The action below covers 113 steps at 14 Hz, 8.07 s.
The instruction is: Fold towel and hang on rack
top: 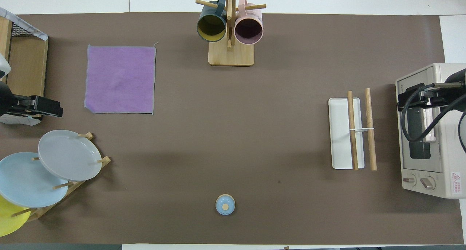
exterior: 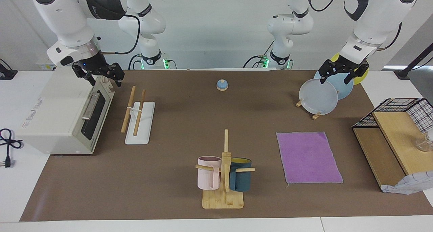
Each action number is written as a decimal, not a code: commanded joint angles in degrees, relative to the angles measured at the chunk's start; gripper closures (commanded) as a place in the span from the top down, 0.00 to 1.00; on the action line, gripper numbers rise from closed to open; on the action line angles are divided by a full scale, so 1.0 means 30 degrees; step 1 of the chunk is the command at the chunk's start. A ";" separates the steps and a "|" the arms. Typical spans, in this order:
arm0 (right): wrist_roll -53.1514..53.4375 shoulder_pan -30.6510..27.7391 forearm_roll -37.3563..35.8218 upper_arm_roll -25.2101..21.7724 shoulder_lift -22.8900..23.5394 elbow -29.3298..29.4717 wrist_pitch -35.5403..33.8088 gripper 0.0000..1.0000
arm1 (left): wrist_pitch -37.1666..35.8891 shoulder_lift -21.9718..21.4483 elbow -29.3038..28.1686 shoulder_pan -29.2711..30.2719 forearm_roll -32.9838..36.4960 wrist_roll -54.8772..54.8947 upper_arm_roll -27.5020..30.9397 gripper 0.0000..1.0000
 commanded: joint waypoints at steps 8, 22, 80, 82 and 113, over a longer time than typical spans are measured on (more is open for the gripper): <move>-0.0490 -0.0327 0.0481 0.0166 -0.0217 -0.0147 -0.0095 1.00 | 1.0483 0.2770 -0.6697 0.1773 0.0141 -0.0301 0.0259 0.97; -0.0490 -0.0327 0.0481 0.0166 -0.0217 -0.0147 -0.0095 1.00 | 1.4623 0.6705 -0.6549 0.2447 -0.1941 -0.1796 0.0259 0.54; -0.0461 -0.0327 0.0481 0.0166 -0.0217 -0.0147 -0.0095 1.00 | 1.4008 0.7233 -0.5524 -0.0629 -0.8914 0.4503 0.0025 0.99; -0.0490 -0.0327 0.0481 0.0166 -0.0217 -0.0147 -0.0095 1.00 | 1.4037 0.7321 -0.5553 -0.0629 -0.8943 0.4503 -0.0004 0.92; -0.0490 -0.0327 0.0481 0.0166 -0.0217 -0.0147 -0.0095 1.00 | 1.1612 0.6827 -0.4209 -0.0423 -0.9705 0.1177 0.0083 0.00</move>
